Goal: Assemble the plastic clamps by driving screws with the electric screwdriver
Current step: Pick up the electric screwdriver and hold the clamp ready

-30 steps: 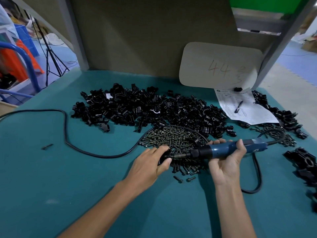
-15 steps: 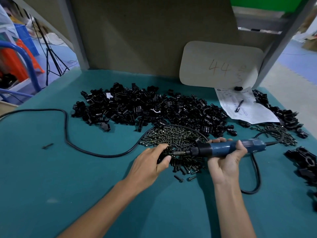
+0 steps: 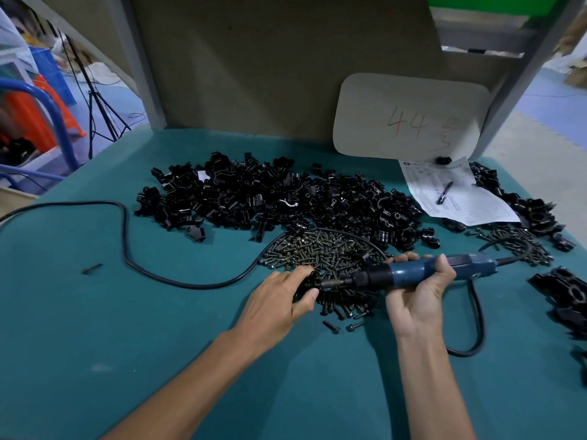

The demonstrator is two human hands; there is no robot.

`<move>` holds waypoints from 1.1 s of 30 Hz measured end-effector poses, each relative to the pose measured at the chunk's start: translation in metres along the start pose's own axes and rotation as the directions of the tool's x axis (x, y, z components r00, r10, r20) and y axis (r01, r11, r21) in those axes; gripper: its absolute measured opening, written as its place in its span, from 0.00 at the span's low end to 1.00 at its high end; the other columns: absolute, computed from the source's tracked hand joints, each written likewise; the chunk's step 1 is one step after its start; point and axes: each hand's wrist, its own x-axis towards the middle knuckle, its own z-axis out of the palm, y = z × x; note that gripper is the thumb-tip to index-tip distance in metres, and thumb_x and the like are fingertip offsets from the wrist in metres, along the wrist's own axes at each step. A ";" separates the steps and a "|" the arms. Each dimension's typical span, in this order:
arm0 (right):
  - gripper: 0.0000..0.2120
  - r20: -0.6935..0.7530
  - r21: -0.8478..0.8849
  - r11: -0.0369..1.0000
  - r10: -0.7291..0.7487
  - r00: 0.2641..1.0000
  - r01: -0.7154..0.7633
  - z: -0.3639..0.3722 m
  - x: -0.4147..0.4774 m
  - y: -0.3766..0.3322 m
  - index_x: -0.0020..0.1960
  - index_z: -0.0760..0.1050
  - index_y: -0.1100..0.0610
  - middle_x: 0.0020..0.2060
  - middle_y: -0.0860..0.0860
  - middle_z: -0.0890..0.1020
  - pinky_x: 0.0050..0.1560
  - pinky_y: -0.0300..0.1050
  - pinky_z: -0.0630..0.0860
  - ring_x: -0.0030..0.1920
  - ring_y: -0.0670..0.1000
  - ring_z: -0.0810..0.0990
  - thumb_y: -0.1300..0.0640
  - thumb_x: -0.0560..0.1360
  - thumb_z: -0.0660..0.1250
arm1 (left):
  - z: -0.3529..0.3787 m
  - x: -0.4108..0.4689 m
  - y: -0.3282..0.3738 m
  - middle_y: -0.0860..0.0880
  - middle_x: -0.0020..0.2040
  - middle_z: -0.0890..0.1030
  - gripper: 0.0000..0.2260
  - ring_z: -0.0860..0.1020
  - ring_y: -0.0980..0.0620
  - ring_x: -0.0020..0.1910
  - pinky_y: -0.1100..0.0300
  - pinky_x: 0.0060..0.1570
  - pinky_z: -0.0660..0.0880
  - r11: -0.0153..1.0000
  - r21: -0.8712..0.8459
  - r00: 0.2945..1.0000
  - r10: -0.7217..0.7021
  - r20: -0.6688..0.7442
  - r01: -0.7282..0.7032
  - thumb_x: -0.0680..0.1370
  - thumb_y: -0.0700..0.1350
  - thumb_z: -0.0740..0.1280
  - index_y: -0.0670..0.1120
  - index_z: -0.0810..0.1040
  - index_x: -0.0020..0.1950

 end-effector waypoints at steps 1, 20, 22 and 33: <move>0.11 -0.003 -0.002 1.000 -0.001 1.000 0.001 0.000 0.000 0.000 0.49 0.71 0.51 0.38 0.47 0.79 0.54 0.41 0.79 0.40 0.47 0.80 0.47 0.77 0.70 | 0.001 0.000 0.000 0.56 0.47 0.74 0.20 0.68 0.55 0.47 0.56 0.44 0.68 1.000 0.005 1.000 0.002 0.000 -0.002 0.82 0.64 0.49 0.57 0.65 0.69; 0.13 -0.031 -0.084 0.996 -0.033 0.999 0.030 -0.001 -0.006 0.002 0.53 0.69 0.52 0.39 0.47 0.80 0.58 0.41 0.79 0.40 0.46 0.81 0.47 0.78 0.70 | 0.004 0.000 0.000 0.55 0.47 0.74 0.19 0.67 0.55 0.46 0.58 0.40 0.67 0.997 0.080 1.000 -0.001 -0.013 0.002 0.82 0.64 0.48 0.57 0.64 0.67; 0.14 -0.031 -0.085 0.996 -0.033 0.999 0.030 -0.002 -0.005 0.002 0.54 0.68 0.52 0.39 0.48 0.80 0.61 0.41 0.77 0.40 0.47 0.80 0.47 0.78 0.70 | 0.004 0.000 0.000 0.55 0.46 0.74 0.18 0.67 0.55 0.45 0.58 0.40 0.66 0.997 0.079 1.000 -0.001 -0.014 0.002 0.82 0.64 0.49 0.57 0.64 0.66; 0.20 -0.043 -0.127 0.991 -0.056 0.998 0.050 -0.005 -0.004 0.004 0.60 0.64 0.52 0.39 0.48 0.78 0.56 0.43 0.80 0.40 0.47 0.80 0.47 0.78 0.71 | 0.004 0.001 0.003 0.55 0.45 0.71 0.17 0.66 0.54 0.45 0.62 0.36 0.62 0.990 0.143 1.000 0.003 -0.009 -0.002 0.81 0.63 0.48 0.55 0.64 0.62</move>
